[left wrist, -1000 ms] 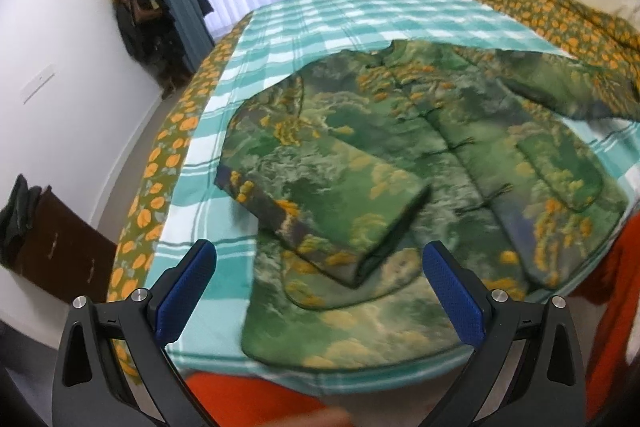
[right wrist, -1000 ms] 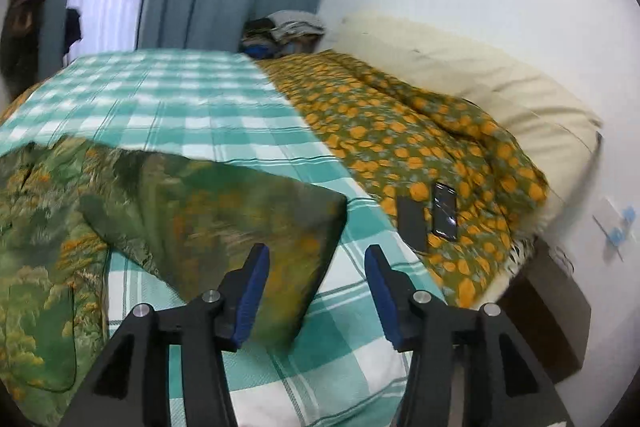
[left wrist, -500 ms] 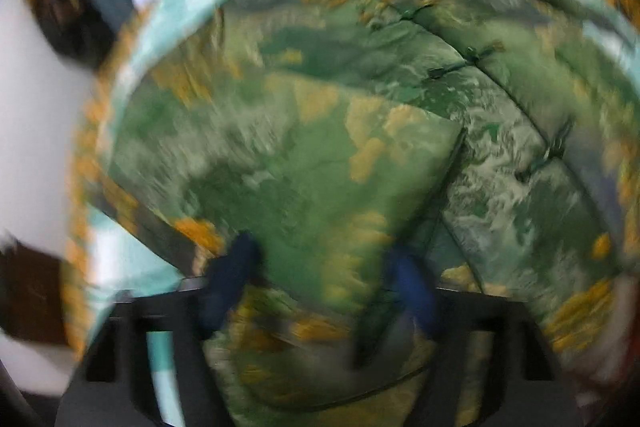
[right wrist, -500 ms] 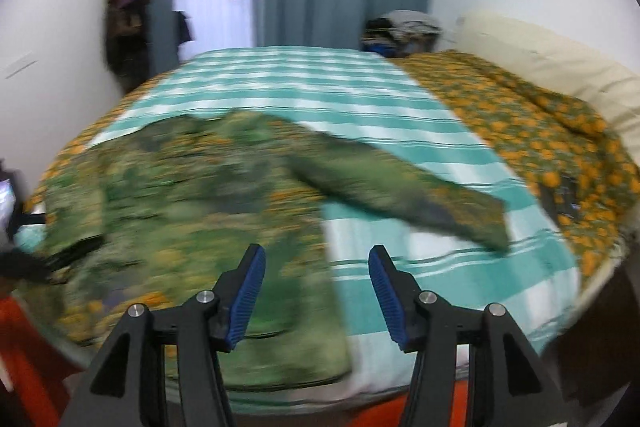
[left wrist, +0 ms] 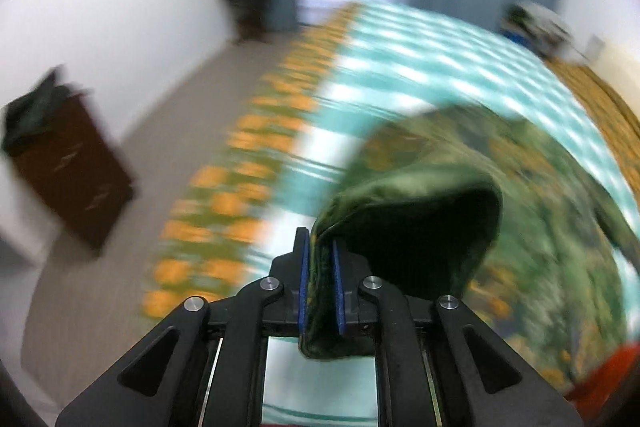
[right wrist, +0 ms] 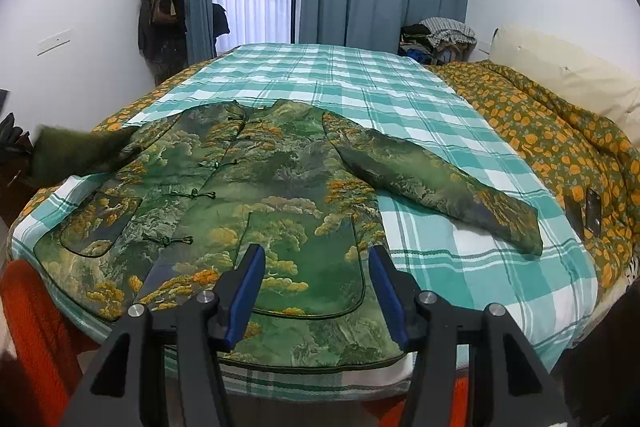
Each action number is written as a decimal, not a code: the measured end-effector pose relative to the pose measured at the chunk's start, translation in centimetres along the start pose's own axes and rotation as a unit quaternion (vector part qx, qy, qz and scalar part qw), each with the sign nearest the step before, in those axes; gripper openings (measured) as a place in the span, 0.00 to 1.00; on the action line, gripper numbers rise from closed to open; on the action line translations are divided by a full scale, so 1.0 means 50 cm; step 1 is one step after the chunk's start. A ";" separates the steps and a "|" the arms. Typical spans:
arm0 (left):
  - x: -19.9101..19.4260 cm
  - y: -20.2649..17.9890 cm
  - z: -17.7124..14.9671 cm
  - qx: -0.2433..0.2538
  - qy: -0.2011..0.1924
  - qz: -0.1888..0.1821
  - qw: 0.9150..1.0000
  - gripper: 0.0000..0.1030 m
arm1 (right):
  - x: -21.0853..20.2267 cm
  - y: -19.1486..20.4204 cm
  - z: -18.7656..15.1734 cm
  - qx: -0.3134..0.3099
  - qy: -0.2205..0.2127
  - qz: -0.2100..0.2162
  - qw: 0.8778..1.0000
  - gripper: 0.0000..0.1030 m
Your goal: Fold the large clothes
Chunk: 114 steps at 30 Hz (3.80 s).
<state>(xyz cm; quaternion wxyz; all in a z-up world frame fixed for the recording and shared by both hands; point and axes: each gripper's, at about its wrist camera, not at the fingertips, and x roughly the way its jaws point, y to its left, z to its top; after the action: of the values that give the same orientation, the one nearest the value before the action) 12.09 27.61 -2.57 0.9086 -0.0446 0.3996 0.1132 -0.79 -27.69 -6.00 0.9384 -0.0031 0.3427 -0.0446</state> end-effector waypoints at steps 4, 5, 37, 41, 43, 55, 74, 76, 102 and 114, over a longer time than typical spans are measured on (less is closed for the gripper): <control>-0.032 0.175 0.006 -0.108 -0.038 0.106 0.988 0.23 | 0.003 -0.006 0.001 0.002 0.001 -0.001 1.000 0.53; -0.046 0.220 -0.008 -0.144 -0.042 0.122 0.981 0.37 | 0.004 -0.010 0.002 0.005 0.003 0.000 1.000 0.53; 0.117 -0.219 -0.295 0.042 0.215 -0.148 0.964 0.13 | 0.234 -0.154 -0.123 0.089 0.233 0.090 0.964 0.16; 0.100 -0.239 -0.300 0.072 0.202 -0.129 0.968 0.10 | 0.216 -0.158 -0.110 0.073 0.224 0.080 0.969 0.14; 0.092 -0.237 -0.301 0.080 0.201 -0.129 0.968 0.10 | 0.205 -0.161 -0.106 0.071 0.221 0.078 0.970 0.14; 0.078 -0.225 -0.287 0.086 0.186 -0.127 0.970 0.28 | 0.221 -0.151 -0.084 0.076 0.209 0.055 0.973 0.19; -0.053 -0.309 -0.193 0.087 0.023 -0.123 0.988 1.00 | 0.143 -0.127 -0.017 0.054 0.111 -0.010 0.992 0.75; -0.059 -0.325 -0.194 0.085 0.000 -0.112 0.990 1.00 | 0.134 -0.121 -0.016 0.050 0.104 -0.009 0.993 0.75; -0.015 -0.362 -0.223 0.047 0.064 -0.153 0.985 0.99 | 0.200 -0.361 -0.022 0.225 0.059 -0.022 0.972 0.75; -0.008 -0.379 -0.231 0.074 0.065 -0.129 0.987 0.99 | 0.406 -0.702 -0.104 0.498 0.059 -0.044 0.864 0.75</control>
<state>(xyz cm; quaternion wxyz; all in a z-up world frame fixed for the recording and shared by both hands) 8.16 7.16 -10.27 0.8885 -0.0359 0.4558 -0.0379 8.42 -64.28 -21.75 0.7898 0.4524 0.3293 -0.2512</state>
